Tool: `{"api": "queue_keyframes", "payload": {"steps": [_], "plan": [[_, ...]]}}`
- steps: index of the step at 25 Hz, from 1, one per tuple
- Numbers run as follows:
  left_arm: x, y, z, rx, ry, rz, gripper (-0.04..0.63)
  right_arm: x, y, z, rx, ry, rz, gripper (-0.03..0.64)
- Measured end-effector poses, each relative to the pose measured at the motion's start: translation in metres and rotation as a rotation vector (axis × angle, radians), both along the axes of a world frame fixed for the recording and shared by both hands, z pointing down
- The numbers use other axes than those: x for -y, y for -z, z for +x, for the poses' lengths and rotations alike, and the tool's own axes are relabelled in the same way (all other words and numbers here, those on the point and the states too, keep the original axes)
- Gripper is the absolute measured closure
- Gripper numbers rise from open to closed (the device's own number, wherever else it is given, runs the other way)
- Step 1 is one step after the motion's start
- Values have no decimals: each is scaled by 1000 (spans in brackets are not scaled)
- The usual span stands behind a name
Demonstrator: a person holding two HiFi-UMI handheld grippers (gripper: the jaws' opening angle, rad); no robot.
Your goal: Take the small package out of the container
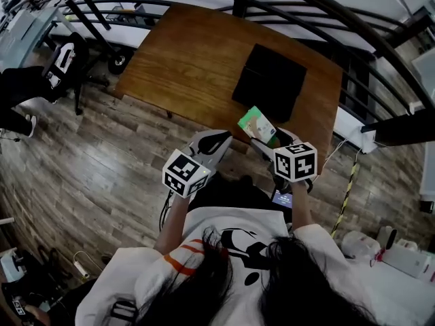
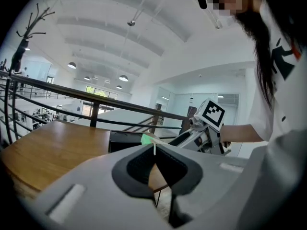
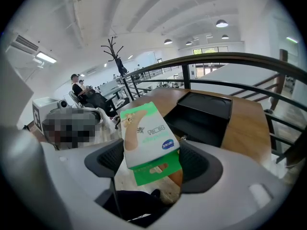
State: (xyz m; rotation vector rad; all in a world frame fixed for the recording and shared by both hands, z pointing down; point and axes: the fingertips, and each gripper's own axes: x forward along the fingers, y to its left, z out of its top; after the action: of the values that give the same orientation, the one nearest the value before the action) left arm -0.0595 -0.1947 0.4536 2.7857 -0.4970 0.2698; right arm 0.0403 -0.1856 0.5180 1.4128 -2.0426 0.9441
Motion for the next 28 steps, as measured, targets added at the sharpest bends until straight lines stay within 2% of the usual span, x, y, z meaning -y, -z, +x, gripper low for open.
{"api": "queue_keyframes", "payload": {"steps": [10, 22, 28], "plan": [[-32, 0, 19, 13, 35, 15, 595, -47, -4, 18, 22, 17, -5, 230], [-130, 8, 81, 41, 131, 53, 594, -144, 8, 72, 58, 128, 46, 230], [-187, 3, 105, 71, 155, 46, 586, -191, 8, 95, 72, 170, 57, 230]]}}
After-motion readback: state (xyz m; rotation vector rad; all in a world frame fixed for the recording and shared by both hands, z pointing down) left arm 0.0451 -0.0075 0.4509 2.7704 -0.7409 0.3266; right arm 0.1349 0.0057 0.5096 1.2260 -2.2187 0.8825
